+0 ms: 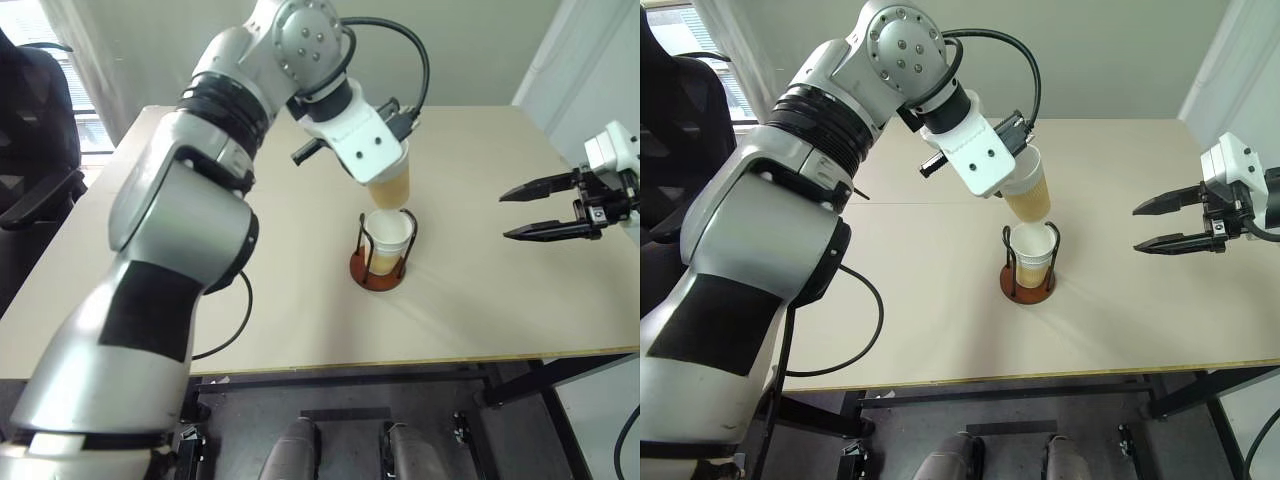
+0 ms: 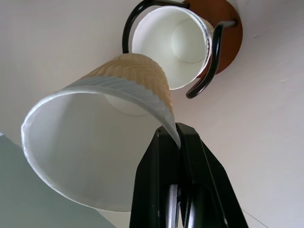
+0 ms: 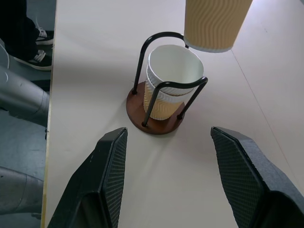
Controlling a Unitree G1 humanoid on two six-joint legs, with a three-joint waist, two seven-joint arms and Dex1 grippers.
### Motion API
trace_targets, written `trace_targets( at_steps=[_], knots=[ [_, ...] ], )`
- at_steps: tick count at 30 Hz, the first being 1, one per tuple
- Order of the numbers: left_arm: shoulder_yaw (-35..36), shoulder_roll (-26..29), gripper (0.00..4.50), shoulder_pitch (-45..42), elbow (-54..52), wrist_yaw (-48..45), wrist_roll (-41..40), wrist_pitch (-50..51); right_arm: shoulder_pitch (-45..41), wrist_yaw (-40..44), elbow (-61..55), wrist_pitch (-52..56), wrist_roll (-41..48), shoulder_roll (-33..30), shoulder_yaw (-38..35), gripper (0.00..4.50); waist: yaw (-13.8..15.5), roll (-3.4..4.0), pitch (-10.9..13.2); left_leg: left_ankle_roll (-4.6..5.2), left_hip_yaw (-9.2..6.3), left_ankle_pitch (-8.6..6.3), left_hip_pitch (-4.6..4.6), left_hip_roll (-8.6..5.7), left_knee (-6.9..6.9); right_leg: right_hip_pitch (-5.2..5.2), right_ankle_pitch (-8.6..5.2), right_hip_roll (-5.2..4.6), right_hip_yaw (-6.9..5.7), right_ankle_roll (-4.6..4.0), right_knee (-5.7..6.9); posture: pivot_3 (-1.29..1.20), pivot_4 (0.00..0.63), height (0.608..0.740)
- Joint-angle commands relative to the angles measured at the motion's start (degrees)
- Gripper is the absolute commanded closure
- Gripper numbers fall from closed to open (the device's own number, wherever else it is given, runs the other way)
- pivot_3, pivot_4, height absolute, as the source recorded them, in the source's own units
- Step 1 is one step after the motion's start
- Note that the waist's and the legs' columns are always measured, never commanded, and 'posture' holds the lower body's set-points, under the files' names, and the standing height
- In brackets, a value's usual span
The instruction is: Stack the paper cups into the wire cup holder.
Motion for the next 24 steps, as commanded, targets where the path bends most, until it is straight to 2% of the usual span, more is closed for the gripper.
trace_targets(
  at_steps=[1,11,24],
  knots=[
    [-2.1,0.2,4.48,-0.4,-0.6,-1.8,-3.1,-0.2,-0.4,0.2,0.1,-1.3,1.1,-1.5,-0.6,1.69,0.0,0.0,0.0,0.0,0.02,0.0,0.0,-0.01,0.0,0.0,0.01,0.02,-0.01,0.01,0.0,0.0,0.15,0.74],
    [-8.9,0.9,4.48,1.1,-2.7,-1.8,-9.0,0.2,-0.9,0.2,-2.6,1.2,0.4,-0.7,-1.6,1.69,0.1,0.0,0.0,0.02,0.02,-0.01,0.0,0.0,0.05,0.03,0.06,-0.01,0.01,0.09,0.0,0.0,0.15,0.74],
    [-13.0,1.0,4.48,2.4,-5.0,-1.8,-12.7,0.7,0.0,0.2,-6.7,4.9,-1.2,0.7,-4.0,1.69,0.2,0.0,0.0,0.02,0.02,-0.01,0.02,-0.01,0.1,0.08,0.07,0.0,-0.02,0.11,0.01,0.0,0.15,0.74]
  ],
)
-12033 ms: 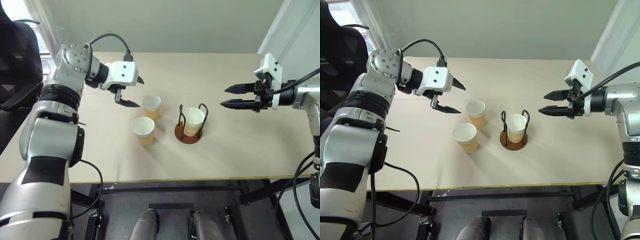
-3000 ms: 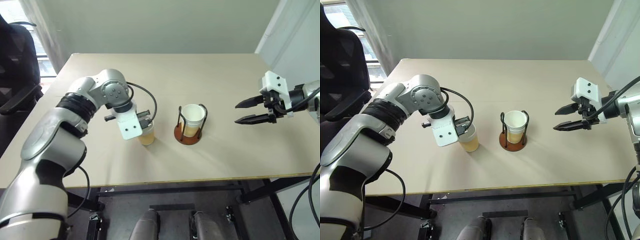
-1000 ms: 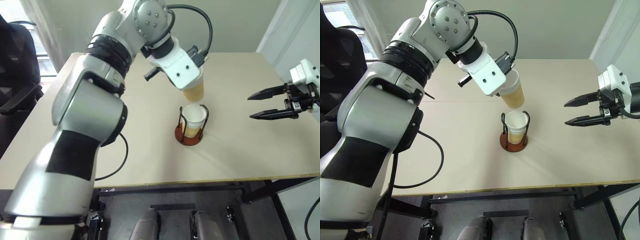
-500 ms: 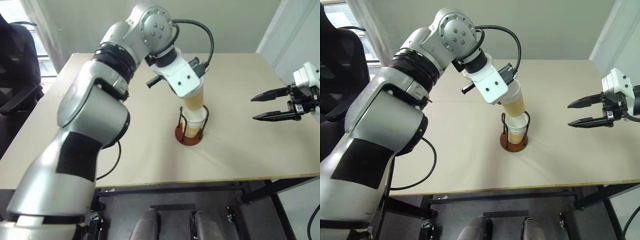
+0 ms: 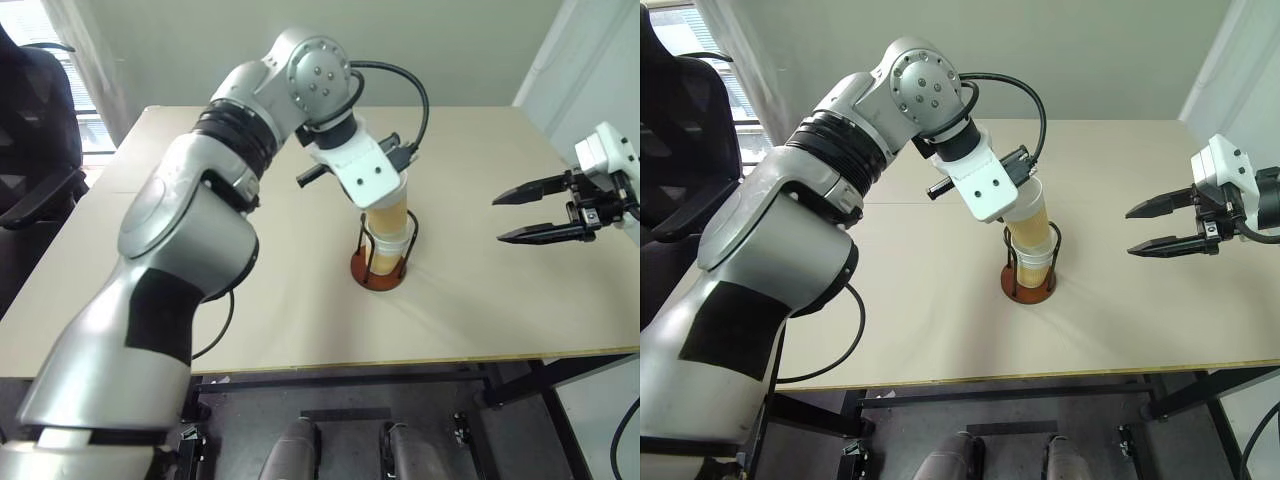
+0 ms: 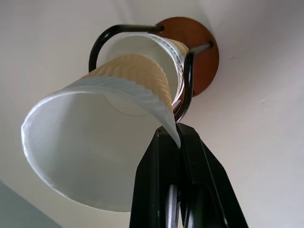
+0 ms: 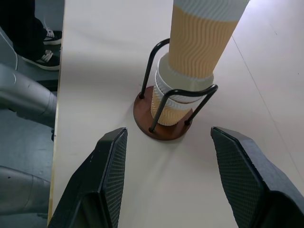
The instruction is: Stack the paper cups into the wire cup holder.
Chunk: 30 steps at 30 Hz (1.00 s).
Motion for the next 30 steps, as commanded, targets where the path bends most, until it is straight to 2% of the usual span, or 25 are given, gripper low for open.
trace_targets(
  at_steps=[1,11,15,21,25,30],
  knots=[
    [-0.3,0.5,4.48,-0.6,-1.8,-1.7,-1.7,0.0,0.0,0.2,-2.2,0.6,-0.5,-0.1,-3.3,1.69,0.0,0.0,0.0,0.0,0.0,0.0,0.0,0.0,0.0,0.0,0.0,0.0,0.0,0.0,0.0,0.0,0.15,0.74],
    [1.1,-1.4,4.48,0.6,-1.0,-1.7,0.2,-0.1,2.1,0.0,-3.4,0.8,-1.6,0.6,-5.0,1.69,0.1,0.0,0.0,0.0,0.0,0.0,0.02,0.0,0.03,0.02,0.02,0.0,0.0,0.03,0.01,0.0,0.15,0.74],
    [1.6,-1.9,3.61,0.9,-1.0,-1.7,0.4,0.3,2.6,0.2,-2.8,0.3,-1.9,0.4,-5.3,1.69,0.1,0.0,0.0,0.01,0.0,0.0,0.01,0.0,0.08,0.05,0.05,-0.01,0.0,0.08,0.0,0.0,0.15,0.74],
    [3.1,-2.2,1.43,0.8,-0.7,-1.7,1.2,0.4,2.0,0.2,-2.5,0.5,-2.0,-0.1,-5.1,1.69,0.1,0.0,0.0,0.01,0.0,0.01,0.02,0.0,0.08,0.05,0.05,0.0,0.01,0.08,0.01,0.0,0.15,0.74],
    [7.2,-1.9,0.02,0.5,-0.2,0.0,2.8,1.1,1.0,0.1,-2.2,0.8,-2.9,0.3,-4.8,1.69,0.1,0.0,0.0,0.01,0.0,0.01,0.02,0.0,0.09,0.06,0.05,0.0,0.01,0.09,-0.01,0.0,0.15,0.74],
    [17.2,2.3,0.02,3.5,-0.4,-0.2,-1.2,10.0,-2.5,-4.7,-0.6,1.2,-5.4,3.4,-4.9,1.69,-0.3,0.06,0.0,0.03,0.01,0.02,0.06,0.0,0.06,0.06,0.05,0.01,0.01,0.09,0.01,0.0,0.15,0.74]
  ],
)
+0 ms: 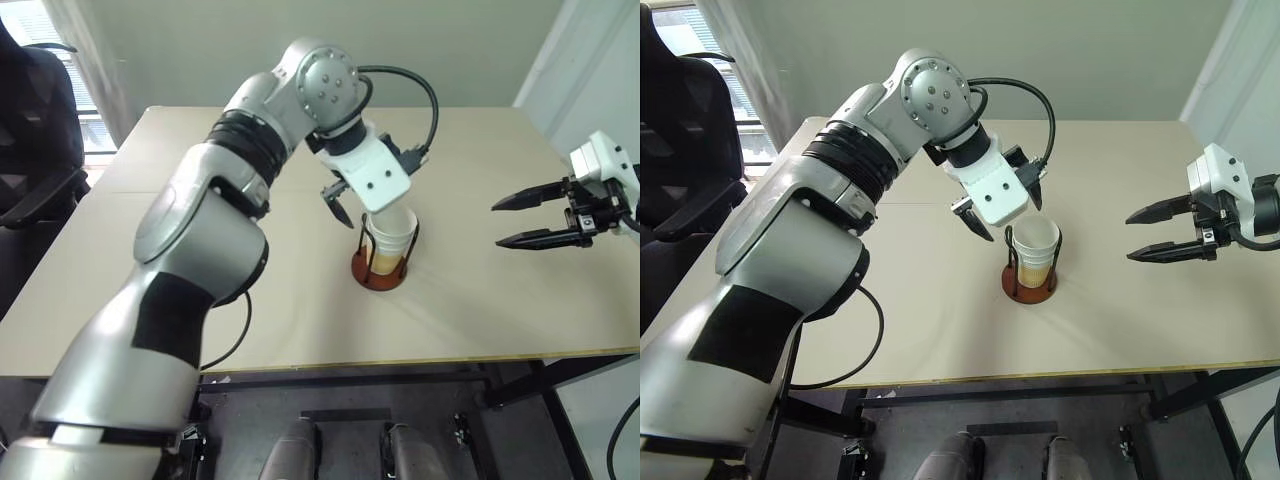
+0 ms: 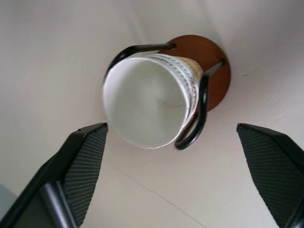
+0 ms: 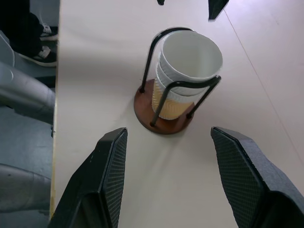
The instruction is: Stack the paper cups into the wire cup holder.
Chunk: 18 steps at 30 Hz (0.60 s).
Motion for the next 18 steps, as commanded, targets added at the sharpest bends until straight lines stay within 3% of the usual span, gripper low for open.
trace_targets(
  at_steps=[1,7,12,15,18],
  knots=[
    [9.0,5.7,0.02,2.4,-1.2,0.9,-4.3,7.6,-4.0,-4.9,1.1,0.9,-1.4,1.8,-2.8,1.69,-0.6,0.05,0.0,0.0,0.02,0.0,0.03,0.01,-0.01,0.0,0.0,0.02,0.02,0.0,0.01,0.0,0.15,0.74],
    [26.7,22.3,0.02,14.2,-8.0,12.1,-13.0,32.5,-2.8,-13.3,1.9,6.1,-4.3,4.4,-2.8,1.69,-2.1,0.13,-0.1,-0.01,0.07,0.06,0.33,0.16,-0.26,-0.04,-0.05,0.18,0.07,-0.11,0.2,0.0,0.15,0.74],
    [38.0,32.2,0.02,34.1,-27.5,15.3,-20.9,51.3,-2.5,-16.0,4.2,7.9,-4.3,6.9,-3.8,1.69,-1.8,0.19,-0.1,-0.21,0.09,0.18,0.52,0.14,-0.39,0.02,-0.22,0.14,-0.01,-0.36,0.3,0.0,0.15,0.74],
    [44.5,34.9,0.02,44.8,-39.1,17.1,-27.0,62.4,-4.0,-13.8,8.1,5.8,-4.2,8.6,-3.6,1.69,-1.3,0.15,-0.1,-0.25,0.02,0.2,0.5,0.08,-0.26,0.02,-0.31,0.13,-0.14,-0.52,0.45,0.0,0.15,0.74],
    [47.5,35.0,0.02,48.0,-43.5,18.6,-30.4,68.6,-5.4,-11.6,10.6,2.7,-4.3,9.9,-3.3,1.69,-0.5,0.06,-0.1,-0.35,-0.14,0.27,0.5,0.05,-0.2,0.06,-0.36,0.1,-0.2,-0.82,0.58,0.0,0.15,0.74]
  ],
)
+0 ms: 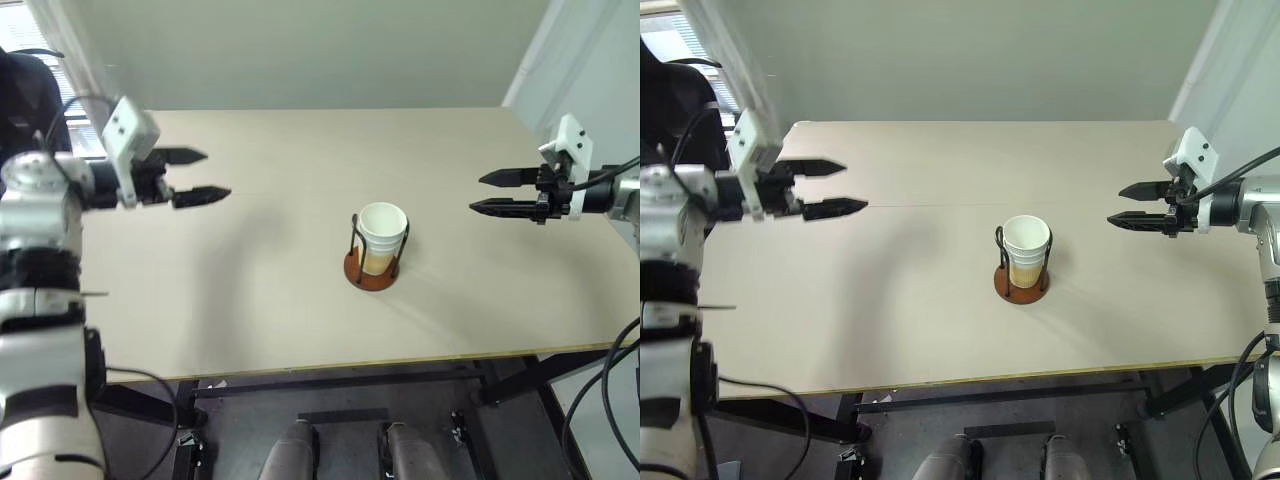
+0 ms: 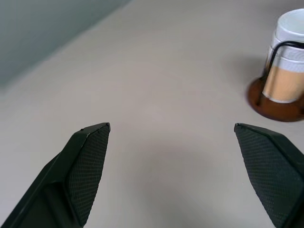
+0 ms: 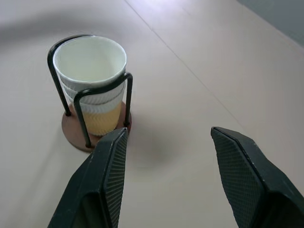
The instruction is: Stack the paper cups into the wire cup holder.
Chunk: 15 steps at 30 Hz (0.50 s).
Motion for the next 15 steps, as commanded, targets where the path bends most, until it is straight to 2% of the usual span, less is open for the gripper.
trace_targets(
  at_steps=[1,4,9,15],
  knots=[
    [5.2,1.4,0.02,0.0,-7.8,1.4,-5.9,7.5,-3.3,2.6,2.0,-4.1,-0.2,0.9,-1.4,1.69,0.3,-0.01,0.0,-0.05,-0.08,0.07,0.02,0.0,-0.02,0.02,0.07,0.01,-0.02,-0.12,0.01,0.0,0.15,0.74],
    [6.3,1.8,0.02,1.0,-9.2,1.4,-8.1,11.6,-4.5,3.7,4.5,-6.5,-1.3,2.3,-0.9,1.69,0.2,-0.01,0.0,-0.15,-0.07,0.28,0.35,-0.04,-0.2,0.19,0.2,0.0,0.06,-0.34,0.07,0.0,0.15,0.74],
    [7.2,2.7,0.02,1.9,-10.1,3.8,-8.2,12.7,-4.0,4.7,4.9,-9.1,-2.5,3.9,-0.5,1.69,-0.6,-0.02,0.0,-0.4,-0.06,0.76,0.89,-0.03,-0.83,0.37,0.31,0.01,0.2,-0.54,0.12,0.0,0.15,0.74],
    [10.0,2.8,0.02,5.4,-15.0,6.7,-10.1,14.1,-4.5,5.6,5.4,-10.0,-4.0,5.0,-0.2,1.69,-1.1,-0.02,0.0,-0.62,-0.07,0.89,0.98,0.05,-1.28,0.16,0.25,0.05,0.2,-0.59,0.27,0.0,0.15,0.74]
  ],
)
